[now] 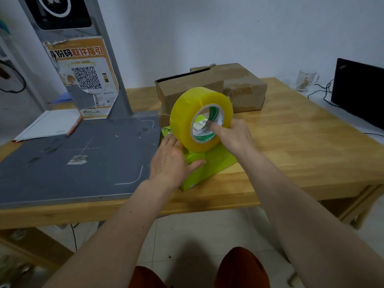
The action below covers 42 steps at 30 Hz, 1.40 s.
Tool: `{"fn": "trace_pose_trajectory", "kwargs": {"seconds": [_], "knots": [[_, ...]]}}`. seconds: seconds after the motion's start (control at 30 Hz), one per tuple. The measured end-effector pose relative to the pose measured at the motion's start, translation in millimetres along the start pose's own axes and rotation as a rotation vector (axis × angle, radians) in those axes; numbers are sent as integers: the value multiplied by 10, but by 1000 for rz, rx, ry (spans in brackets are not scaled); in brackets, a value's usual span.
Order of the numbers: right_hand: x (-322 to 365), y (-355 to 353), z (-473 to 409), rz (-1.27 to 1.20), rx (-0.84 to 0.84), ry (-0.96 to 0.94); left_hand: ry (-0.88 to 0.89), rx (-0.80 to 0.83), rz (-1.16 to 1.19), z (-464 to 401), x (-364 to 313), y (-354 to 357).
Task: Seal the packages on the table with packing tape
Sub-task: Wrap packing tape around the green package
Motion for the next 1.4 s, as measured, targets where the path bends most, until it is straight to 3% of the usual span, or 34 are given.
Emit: {"fn": "trace_pose_trajectory", "kwargs": {"seconds": [0.13,0.3,0.43,0.53,0.63,0.73,0.83,0.93,1.17,1.27,1.4], "knots": [[67,-181,-26,92,-94,-16,-3,11,-7,-5,3,-6],[-224,-659,-133,-229,-285,104,-30,53,31,5,44,49],[-253,-710,-177,-251,-331,65,-44,65,56,3,43,50],[-301,-664,-196,-287,-331,85,-64,105,38,-3,21,42],[-485,-541,-187,-400,-278,255,-85,114,-120,-144,-79,7],[-516,-404,-174,-502,-191,307,-77,117,-158,-276,-246,54],[-476,-438,-183,-498,-213,250,-53,137,-125,-272,-319,184],[-338,-609,-222,-413,-301,78,-33,140,-145,-291,-285,241],[31,-713,-212,-212,-316,-224,-8,147,-185,-295,-280,242],[34,-778,-277,-215,-335,-213,-20,151,-184,-293,-264,239],[-327,-1085,-412,-327,-451,-14,-23,167,-203,-298,-261,257]]}}
Point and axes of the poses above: each hand's wrist, its own z-axis away from the middle knuckle, its own y-axis out of the palm, x = y × z, the point moved 10 cm from there along -z, towards the middle knuckle, and after that the axes turned 2 degrees about -x, right-handed, at the moved point
